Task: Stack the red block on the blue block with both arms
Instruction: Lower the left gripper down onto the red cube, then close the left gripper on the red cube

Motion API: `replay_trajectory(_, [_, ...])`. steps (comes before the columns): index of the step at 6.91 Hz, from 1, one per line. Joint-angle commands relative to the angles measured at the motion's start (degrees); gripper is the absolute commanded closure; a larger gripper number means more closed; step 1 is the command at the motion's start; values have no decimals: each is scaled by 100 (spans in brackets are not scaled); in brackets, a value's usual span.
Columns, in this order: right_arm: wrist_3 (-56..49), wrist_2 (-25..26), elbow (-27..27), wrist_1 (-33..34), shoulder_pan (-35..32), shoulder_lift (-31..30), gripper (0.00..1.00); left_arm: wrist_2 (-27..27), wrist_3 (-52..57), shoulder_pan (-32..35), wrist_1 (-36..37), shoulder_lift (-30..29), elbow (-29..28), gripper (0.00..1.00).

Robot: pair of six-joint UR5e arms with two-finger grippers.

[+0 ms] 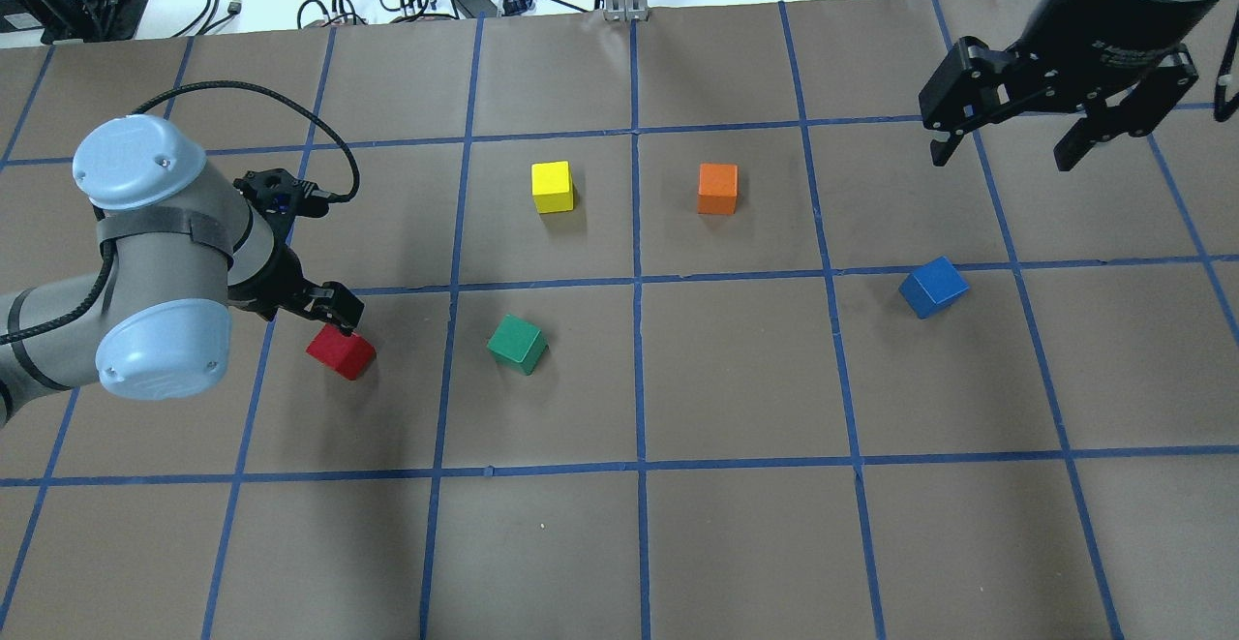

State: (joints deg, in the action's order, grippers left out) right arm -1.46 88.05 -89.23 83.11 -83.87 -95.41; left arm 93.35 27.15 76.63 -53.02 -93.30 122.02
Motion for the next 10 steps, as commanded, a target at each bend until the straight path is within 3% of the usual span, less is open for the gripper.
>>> replay_trajectory(1, [14,11,-226,37,-7,-65,0,-18,744,-51,186,-101,276,0])
replay_trajectory(4, [-4,2,-253,91,-7,-66,0,-1,913,-77,661,-144,662,0])
replay_trajectory(5, [-13,19,-270,91,-7,-65,0,8,1080,-260,1270,-214,822,0])
replay_trajectory(10, [-13,19,-271,30,-7,-83,0,-123,1064,-262,1443,-575,806,2])
